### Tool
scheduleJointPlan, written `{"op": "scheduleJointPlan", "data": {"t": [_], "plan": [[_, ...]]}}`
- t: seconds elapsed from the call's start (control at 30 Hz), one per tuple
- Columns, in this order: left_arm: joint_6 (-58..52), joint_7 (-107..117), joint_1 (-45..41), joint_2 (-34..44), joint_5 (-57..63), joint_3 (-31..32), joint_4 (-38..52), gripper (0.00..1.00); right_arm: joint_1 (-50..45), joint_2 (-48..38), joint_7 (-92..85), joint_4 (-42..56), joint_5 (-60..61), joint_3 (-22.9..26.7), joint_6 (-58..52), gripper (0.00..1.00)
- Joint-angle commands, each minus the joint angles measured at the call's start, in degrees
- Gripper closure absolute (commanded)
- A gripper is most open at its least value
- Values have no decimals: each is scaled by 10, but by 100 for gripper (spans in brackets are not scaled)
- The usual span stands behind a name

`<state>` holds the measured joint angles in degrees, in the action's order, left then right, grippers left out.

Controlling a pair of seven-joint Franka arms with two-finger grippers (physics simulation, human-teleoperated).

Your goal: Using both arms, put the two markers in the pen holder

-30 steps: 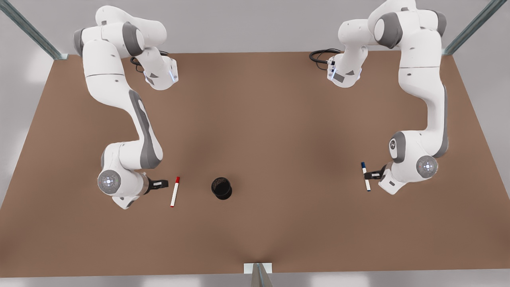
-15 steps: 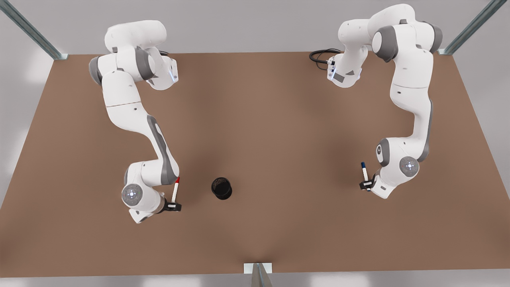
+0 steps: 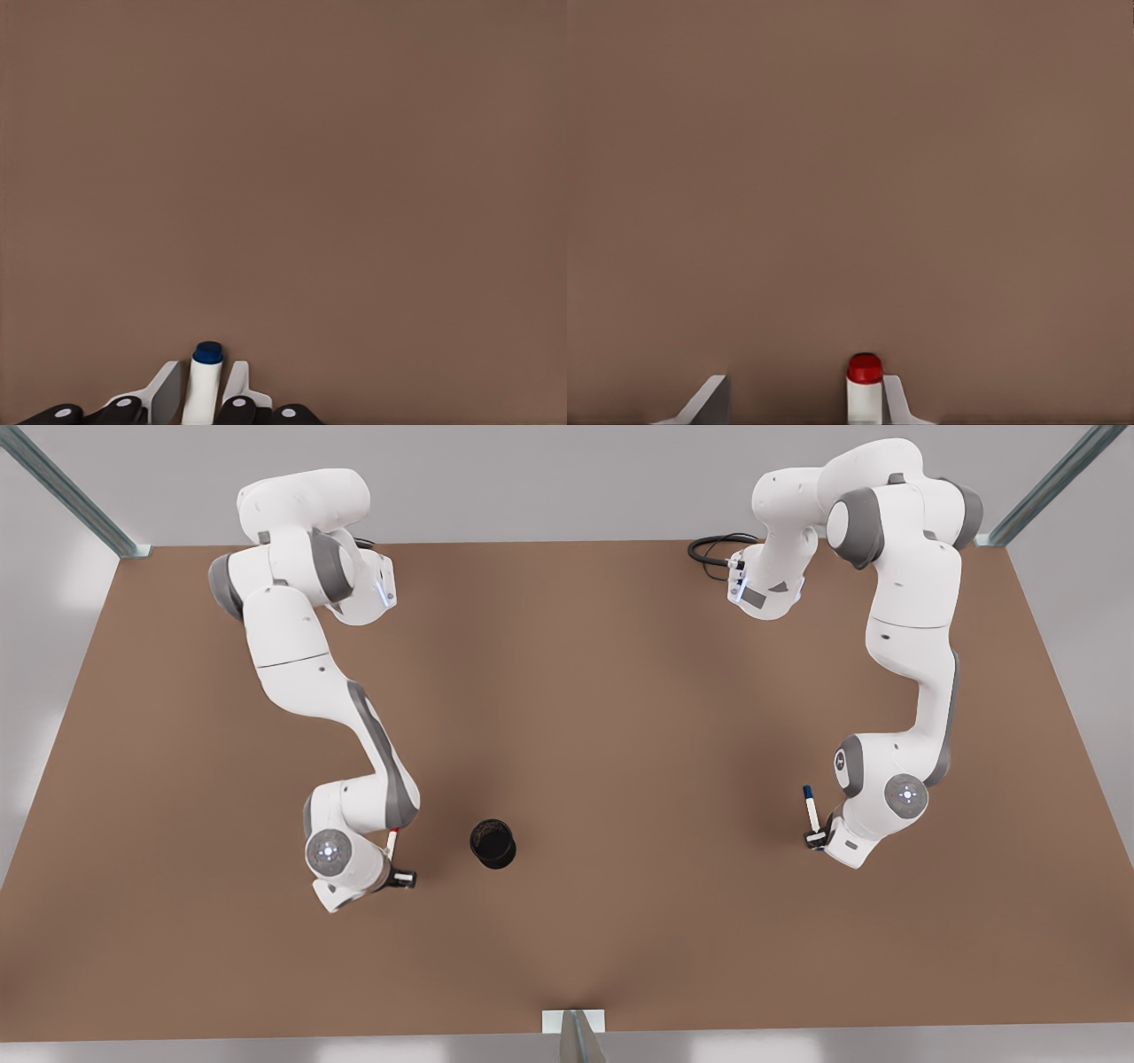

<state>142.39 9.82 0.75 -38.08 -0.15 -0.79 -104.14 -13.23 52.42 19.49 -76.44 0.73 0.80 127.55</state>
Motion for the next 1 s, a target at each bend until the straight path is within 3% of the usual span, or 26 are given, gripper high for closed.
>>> {"op": "scheduleJointPlan", "data": {"t": [0.0,0.1,0.17,0.23,0.33,0.4,0.67,0.77,0.9,0.97], "plan": [[2,12,0,-1,1,0,1,56,0,-2,45,-1,-8,-1,3,28],[2,12,-1,-2,1,0,1,57,4,-10,44,-8,-8,-1,2,28],[2,13,-1,-2,1,0,1,65,5,-27,43,-36,-8,-1,5,28],[2,13,0,-2,1,0,1,71,6,-32,41,-57,-8,-1,19,33],[3,13,0,-2,1,0,1,71,6,-36,39,-64,-8,-1,21,37],[3,13,0,-2,1,0,1,75,6,-36,38,-64,-8,-1,22,48],[-42,13,-9,22,1,4,15,79,7,-34,36,-69,-8,-1,31,59],[-188,-34,-16,111,-3,49,25,79,7,-34,36,-69,-8,-1,31,68],[-251,-12,-19,129,-67,154,81,79,7,-34,35,-69,-8,-1,31,72],[-272,55,-70,126,-75,196,154,79,6,-37,35,-68,-8,-1,30,73]]}}
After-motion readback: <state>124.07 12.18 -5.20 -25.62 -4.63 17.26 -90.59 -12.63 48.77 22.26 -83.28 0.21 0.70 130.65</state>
